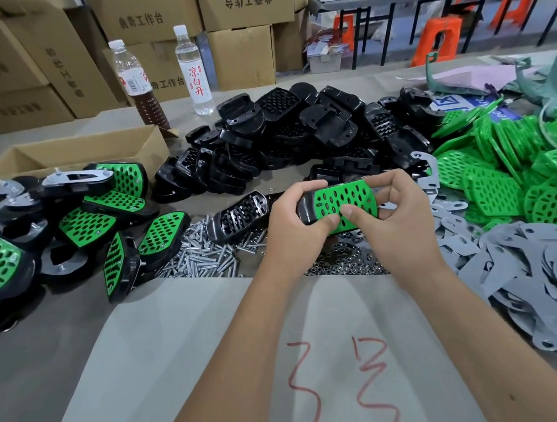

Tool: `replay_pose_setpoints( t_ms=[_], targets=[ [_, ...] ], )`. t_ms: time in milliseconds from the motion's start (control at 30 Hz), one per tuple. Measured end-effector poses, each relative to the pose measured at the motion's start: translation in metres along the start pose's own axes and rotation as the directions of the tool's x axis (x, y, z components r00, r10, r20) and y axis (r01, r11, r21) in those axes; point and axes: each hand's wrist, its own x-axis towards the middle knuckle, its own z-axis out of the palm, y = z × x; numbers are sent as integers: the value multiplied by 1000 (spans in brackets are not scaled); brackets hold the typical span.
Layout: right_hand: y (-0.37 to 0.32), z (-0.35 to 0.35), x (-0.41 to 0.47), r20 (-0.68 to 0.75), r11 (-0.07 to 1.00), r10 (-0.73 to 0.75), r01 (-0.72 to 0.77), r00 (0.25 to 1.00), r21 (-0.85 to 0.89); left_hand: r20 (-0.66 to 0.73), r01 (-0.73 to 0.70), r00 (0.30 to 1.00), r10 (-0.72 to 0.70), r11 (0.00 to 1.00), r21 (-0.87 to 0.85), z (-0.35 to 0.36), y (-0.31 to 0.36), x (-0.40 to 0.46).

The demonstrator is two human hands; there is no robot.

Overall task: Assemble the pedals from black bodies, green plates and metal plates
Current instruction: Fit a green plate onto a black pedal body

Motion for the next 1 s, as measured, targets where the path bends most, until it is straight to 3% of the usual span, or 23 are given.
replay_pose_setpoints(
  t_ms=[267,400,633,833,1000],
  targets=[
    [2,-2,3,-52,995,101,-102,993,-17,46,182,983,-177,930,-319,-4,-1,1],
    [2,-8,10,187,956,200,-234,962,178,67,217,976,-209,873,-436,-6,0,0],
    [5,-12,11,226,928,117,-187,967,321,126,99,989,-81,984,-151,-1,1,2],
    [-2,-12,12,307,841,154,-288,939,458,115,141,987,-112,948,-287,-4,-1,2],
    [-5,-12,11,318,847,106,-253,942,468,141,174,982,-126,895,-411,-3,1,0]
  ],
)
